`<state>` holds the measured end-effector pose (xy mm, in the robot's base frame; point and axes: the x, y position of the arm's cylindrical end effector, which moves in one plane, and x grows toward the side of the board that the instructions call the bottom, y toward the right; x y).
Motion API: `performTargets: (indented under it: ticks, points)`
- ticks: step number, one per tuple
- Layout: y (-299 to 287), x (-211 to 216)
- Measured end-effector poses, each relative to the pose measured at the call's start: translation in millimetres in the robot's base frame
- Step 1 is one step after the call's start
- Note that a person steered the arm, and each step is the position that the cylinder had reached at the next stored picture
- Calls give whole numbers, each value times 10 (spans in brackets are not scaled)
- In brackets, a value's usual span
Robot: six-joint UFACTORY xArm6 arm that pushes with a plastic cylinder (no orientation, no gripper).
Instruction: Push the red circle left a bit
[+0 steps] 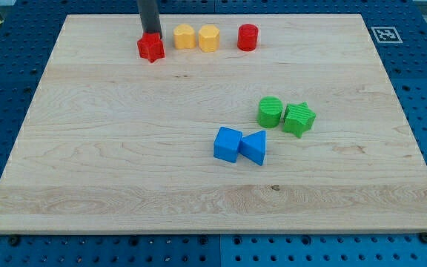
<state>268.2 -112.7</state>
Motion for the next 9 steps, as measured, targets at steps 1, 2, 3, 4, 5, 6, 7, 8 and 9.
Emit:
performTargets:
  ticks: [1,2,3,4,5,6,7,8,9]
  points:
    - [180,195]
    - [195,38]
    - [133,-250]
    - [329,-571]
    - [1062,-729]
    - [1742,-729]
    - [1837,-685]
    - [1837,-428]
    - [1836,-94]
